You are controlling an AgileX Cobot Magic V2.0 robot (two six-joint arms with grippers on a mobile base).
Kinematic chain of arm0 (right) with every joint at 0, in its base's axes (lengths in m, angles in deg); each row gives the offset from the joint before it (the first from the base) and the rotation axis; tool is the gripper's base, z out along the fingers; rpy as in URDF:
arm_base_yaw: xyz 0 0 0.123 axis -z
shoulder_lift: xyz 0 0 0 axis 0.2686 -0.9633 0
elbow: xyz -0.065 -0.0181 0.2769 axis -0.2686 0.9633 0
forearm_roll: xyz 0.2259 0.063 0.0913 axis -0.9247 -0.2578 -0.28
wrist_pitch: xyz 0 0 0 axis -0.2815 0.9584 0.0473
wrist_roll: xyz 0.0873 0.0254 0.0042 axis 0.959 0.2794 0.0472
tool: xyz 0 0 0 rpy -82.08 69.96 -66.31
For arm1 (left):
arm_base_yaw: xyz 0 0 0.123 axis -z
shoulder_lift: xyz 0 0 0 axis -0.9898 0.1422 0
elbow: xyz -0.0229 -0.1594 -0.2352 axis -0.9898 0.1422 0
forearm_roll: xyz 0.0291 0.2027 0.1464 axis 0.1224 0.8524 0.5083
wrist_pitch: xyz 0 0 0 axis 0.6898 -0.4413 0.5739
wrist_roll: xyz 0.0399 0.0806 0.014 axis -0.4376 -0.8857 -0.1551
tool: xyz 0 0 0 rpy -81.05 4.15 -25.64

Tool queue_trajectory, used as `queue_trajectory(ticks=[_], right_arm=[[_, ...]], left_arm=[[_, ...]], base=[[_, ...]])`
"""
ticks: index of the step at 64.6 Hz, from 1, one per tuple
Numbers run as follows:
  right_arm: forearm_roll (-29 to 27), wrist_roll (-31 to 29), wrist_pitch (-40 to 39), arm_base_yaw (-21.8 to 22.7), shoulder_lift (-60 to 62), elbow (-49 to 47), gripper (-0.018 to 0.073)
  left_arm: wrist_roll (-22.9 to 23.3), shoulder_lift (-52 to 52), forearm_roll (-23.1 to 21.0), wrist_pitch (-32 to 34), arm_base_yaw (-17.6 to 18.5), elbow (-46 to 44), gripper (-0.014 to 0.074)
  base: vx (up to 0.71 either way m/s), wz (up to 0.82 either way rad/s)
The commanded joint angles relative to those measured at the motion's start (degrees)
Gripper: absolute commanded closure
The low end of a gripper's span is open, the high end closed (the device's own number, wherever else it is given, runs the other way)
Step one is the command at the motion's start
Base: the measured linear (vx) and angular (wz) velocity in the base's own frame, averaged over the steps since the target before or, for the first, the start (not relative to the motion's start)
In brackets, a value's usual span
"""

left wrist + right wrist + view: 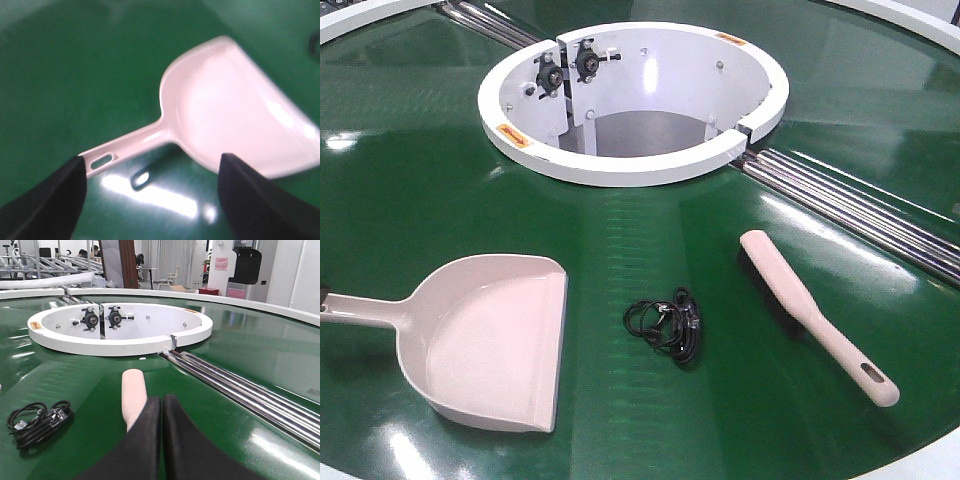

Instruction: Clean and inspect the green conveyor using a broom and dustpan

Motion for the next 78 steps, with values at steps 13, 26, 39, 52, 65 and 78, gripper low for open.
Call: queue_trajectory(ticks=[13,26,39,52,65,78], right_arm=[[0.28,-0.05,-4.00,0.01,0.60,0.20,0.0568],[0.28,-0.05,-4.00,0.01,0.60,0.20,0.0568],[0.28,-0.05,-4.00,0.01,0.60,0.20,0.0568],[0.28,-0.05,-4.00,0.01,0.60,0.20,0.0568],[0.28,-0.05,-4.00,0.01,0.60,0.20,0.0568],[0.28,-0.05,-4.00,0.01,0.60,0.20,0.0568]], left_arm=[[-26.89,17.84,2.08,-9.43,-0.01,-11.35,0.0074],[-34.75,25.02,6.94,-7.74,-0.01,-11.35,0.0074],[-35.94,29.33,11.63,-5.37,-0.01,-11.35,0.0074],[-39.07,33.42,13.59,-4.20,-0.01,-11.43,0.0074],[-41.12,36.27,14.05,-1.83,-0.01,-11.43,0.0075],[-43.56,38.11,14.09,1.64,-0.01,-11.43,0.0109]], base=[[0.00,0.00],[0.00,0.00],[0.00,0.00],[0.00,0.00],[0.00,0.00],[0.00,0.00]])
